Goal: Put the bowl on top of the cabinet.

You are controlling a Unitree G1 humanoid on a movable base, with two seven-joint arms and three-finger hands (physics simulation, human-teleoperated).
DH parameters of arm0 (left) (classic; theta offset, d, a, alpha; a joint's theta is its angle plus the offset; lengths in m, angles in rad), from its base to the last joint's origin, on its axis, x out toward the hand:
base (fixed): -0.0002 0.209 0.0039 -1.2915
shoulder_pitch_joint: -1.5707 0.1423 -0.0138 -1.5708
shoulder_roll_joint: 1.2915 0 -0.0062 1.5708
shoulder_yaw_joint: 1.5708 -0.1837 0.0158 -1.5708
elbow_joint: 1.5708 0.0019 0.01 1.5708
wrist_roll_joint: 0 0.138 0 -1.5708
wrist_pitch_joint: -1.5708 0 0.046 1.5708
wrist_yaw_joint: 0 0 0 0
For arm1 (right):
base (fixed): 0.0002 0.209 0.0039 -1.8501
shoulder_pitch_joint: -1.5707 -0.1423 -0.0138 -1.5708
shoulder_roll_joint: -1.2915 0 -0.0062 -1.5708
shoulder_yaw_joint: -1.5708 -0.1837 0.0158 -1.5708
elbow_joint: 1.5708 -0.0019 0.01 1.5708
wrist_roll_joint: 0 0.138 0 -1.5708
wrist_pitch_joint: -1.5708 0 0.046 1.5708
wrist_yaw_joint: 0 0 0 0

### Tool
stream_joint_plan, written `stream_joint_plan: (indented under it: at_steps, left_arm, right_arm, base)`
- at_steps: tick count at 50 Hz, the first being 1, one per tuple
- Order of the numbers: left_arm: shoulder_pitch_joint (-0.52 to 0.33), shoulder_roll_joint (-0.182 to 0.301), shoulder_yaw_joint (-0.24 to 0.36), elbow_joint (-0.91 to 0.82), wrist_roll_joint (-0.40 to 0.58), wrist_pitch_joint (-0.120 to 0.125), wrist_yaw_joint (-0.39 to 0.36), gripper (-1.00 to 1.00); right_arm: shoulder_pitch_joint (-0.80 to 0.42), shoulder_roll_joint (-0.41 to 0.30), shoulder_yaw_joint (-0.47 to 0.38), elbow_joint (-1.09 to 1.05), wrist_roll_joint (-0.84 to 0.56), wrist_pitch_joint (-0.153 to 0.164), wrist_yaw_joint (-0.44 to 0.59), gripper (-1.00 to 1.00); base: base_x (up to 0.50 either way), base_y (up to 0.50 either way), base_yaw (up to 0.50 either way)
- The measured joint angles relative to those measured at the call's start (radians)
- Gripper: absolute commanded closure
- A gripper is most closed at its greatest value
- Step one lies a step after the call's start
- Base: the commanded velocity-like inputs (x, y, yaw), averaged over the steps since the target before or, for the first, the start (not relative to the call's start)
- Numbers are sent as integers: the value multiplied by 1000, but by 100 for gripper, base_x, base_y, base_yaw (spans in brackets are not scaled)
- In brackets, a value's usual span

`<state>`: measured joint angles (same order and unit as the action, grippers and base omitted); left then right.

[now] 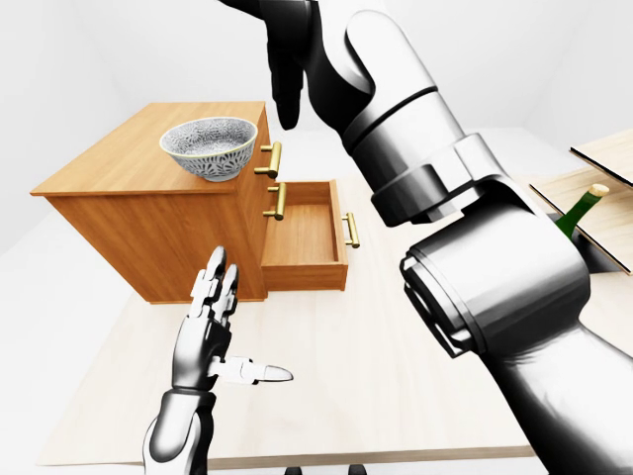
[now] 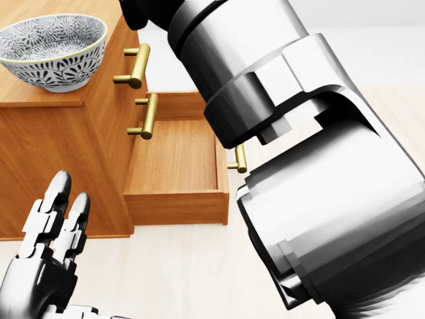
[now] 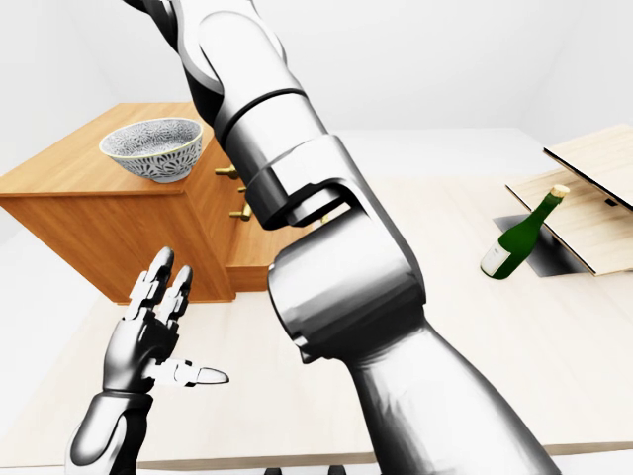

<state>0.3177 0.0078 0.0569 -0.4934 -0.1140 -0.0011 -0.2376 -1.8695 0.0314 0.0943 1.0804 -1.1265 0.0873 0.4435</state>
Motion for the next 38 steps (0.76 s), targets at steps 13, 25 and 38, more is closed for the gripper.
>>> stream_joint_plan:
  at_steps: [13, 25, 38]
  left_arm:
    - [1, 0, 3, -3, -3, 2, -1, -100]
    - [3, 0, 4, -6, -3, 2, -2, -100]
    - [5, -1, 6, -11, -4, 5, -3, -100]
  right_arm:
    - [-13, -43, 10, -110, -62, 0, 55, -100]
    - [47, -90, 15, -411, -232, 0, 247, -100]
    - [143, -120, -15, -762, -470, 0, 255, -100]
  base:
    - [0, 0, 0]
    - [0, 0, 0]
    - [0, 0, 0]
